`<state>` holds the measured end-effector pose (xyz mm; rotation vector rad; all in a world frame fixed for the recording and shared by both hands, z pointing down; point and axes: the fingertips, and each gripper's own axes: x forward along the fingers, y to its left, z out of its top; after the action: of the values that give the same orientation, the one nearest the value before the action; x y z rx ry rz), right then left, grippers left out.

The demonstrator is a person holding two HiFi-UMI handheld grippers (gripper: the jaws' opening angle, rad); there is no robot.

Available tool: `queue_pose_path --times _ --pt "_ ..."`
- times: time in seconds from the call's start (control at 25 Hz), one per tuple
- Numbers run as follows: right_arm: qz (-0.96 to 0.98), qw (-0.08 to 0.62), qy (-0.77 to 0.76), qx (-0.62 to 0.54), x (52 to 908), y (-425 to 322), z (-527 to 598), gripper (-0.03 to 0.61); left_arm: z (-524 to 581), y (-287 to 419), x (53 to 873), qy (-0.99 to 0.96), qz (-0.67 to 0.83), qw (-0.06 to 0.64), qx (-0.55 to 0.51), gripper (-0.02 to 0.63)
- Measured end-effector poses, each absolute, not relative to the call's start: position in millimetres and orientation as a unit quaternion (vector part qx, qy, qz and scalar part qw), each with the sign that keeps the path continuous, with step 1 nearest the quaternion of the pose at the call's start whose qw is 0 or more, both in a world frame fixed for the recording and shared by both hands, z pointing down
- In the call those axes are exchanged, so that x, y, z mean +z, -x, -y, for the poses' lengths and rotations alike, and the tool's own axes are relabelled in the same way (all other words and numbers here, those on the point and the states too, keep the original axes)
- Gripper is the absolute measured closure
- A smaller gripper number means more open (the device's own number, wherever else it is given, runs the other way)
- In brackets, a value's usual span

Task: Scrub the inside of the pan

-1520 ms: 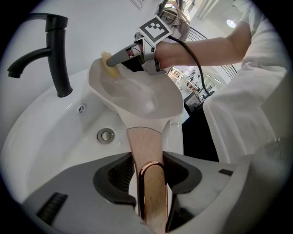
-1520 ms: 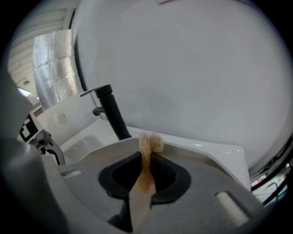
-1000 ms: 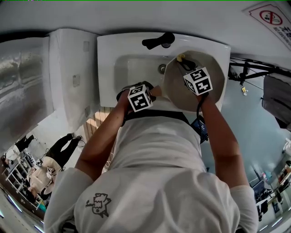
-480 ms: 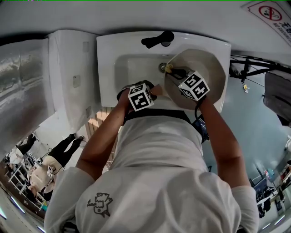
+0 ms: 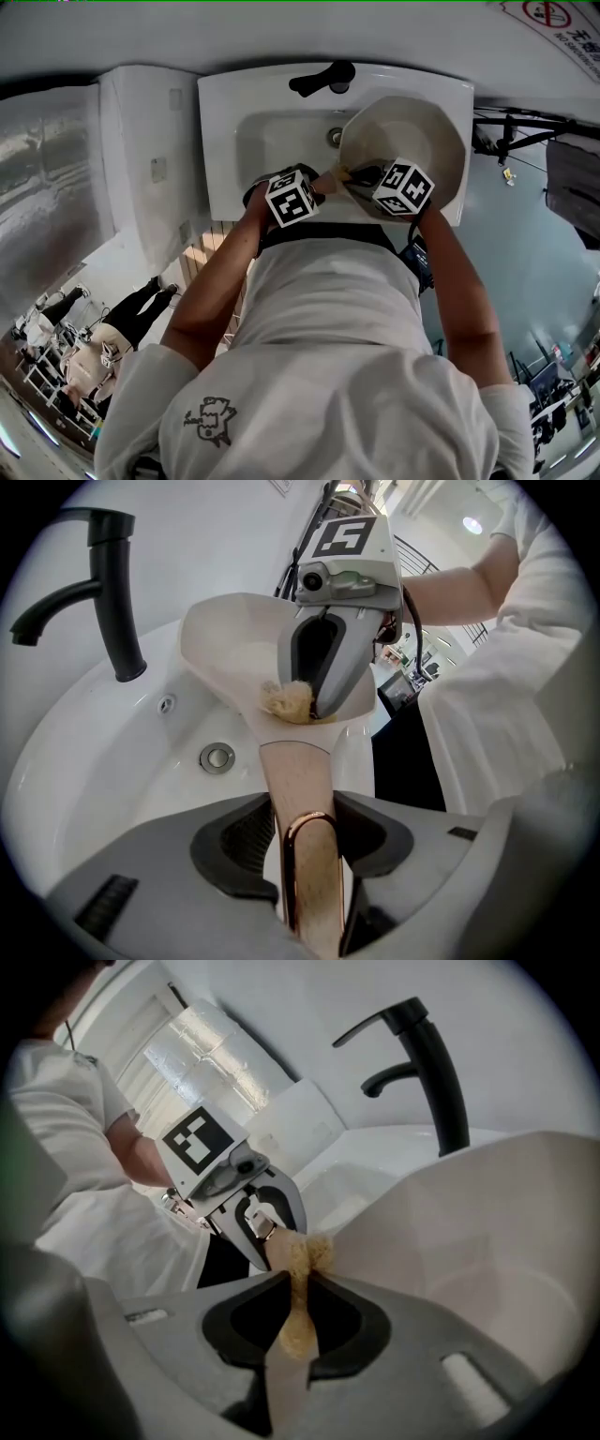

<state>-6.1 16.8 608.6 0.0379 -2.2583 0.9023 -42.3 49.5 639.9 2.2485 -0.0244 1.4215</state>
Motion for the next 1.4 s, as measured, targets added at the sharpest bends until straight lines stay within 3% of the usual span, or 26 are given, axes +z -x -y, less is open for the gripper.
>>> queue_pose_path --times 0.76,1.16,1.4 --pt "0.779 0.4 0.081 0.475 602 -53 -84 0.523 -50 42 638 -0.816 0.009 0.241 0.525 0.434" --pt "0.714 0.482 0.071 0.503 611 -107 -92 0.524 -50 41 638 -0.814 0.011 0.24 0.529 0.436" --pt "0.663 0.579 0.077 0.468 617 -129 -96 0.523 -49 40 638 -0.814 0.009 0.236 0.531 0.436"
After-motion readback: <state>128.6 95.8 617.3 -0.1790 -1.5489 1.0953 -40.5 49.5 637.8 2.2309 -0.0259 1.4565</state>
